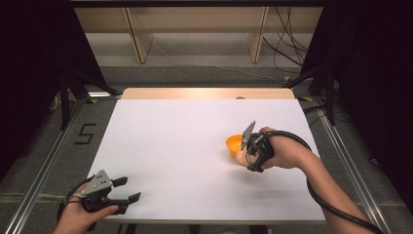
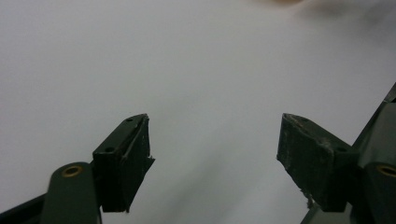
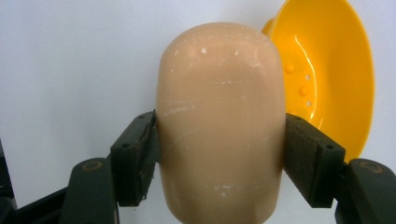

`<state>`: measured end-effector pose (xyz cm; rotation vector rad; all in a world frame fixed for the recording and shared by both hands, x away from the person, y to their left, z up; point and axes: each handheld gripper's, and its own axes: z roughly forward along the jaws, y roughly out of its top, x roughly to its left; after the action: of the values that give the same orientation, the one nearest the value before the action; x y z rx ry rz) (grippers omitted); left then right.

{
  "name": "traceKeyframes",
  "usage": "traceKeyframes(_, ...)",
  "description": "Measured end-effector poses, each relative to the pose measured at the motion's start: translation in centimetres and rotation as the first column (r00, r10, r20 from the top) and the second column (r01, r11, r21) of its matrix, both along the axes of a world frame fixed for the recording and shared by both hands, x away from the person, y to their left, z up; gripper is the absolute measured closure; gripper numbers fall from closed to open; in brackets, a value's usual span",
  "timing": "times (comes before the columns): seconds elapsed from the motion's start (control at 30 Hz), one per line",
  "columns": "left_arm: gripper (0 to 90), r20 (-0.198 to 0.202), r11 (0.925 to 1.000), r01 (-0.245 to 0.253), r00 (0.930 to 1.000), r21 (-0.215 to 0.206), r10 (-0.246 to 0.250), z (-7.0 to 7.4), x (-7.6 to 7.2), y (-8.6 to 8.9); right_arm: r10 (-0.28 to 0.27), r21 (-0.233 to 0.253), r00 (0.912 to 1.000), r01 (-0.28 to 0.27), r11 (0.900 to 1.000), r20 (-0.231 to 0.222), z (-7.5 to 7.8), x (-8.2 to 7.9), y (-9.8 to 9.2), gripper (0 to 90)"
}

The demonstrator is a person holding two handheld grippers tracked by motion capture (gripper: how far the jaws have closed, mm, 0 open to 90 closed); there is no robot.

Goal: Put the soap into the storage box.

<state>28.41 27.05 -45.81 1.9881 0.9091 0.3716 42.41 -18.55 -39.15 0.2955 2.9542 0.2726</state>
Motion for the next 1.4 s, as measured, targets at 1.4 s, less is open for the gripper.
traceKeyframes(1.4,25.2,0.01,1.0,0.005,0.9999,0.002,-0.005,0.0,0.1,0.1,-0.056,0.04,0.9965,0.054,0.998,0.062,0.5,4.2,0.2,33.6)
